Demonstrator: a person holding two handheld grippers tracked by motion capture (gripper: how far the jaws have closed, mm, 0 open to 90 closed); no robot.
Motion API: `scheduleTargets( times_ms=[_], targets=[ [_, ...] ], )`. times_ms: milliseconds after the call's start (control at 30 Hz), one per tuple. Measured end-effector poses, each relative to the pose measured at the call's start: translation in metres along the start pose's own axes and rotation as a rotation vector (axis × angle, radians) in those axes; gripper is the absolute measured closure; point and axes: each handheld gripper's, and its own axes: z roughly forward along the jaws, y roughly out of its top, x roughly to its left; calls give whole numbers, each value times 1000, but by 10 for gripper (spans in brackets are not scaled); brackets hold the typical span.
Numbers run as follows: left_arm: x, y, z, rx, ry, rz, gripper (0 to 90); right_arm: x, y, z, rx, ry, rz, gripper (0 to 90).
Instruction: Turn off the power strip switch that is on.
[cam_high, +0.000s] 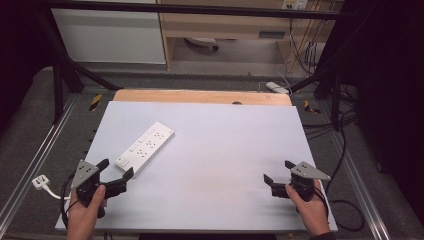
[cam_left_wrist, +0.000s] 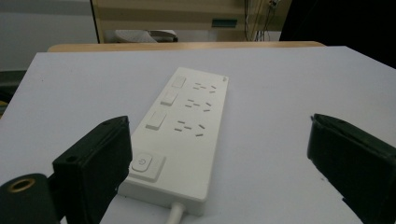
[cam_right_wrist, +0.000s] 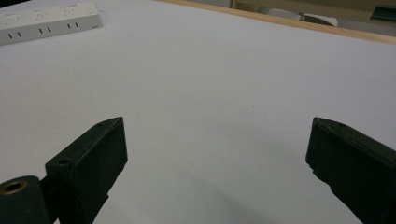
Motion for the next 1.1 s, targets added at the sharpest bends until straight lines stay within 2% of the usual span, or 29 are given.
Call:
scheduleTargets(
  times_ms=[167,233,367,667,1100],
  targets=[
    [0,0,-2,-17,11,-10,63,0,0,-1,-3,2,1,45],
    [0,-1,-3,-14,14,-3,62,1,0,-1,-4,2,6,42],
    [-1,1,-7,-40,28,-4,59,1,0,-1,-1,-3,1,40],
    [-6,4,-9,-42,0,-7,50,2,1,0,-6,-5,10,37],
    [-13,22,-2,-26,-32,2,50,1,1,0,-9,-6,15,36]
  ],
)
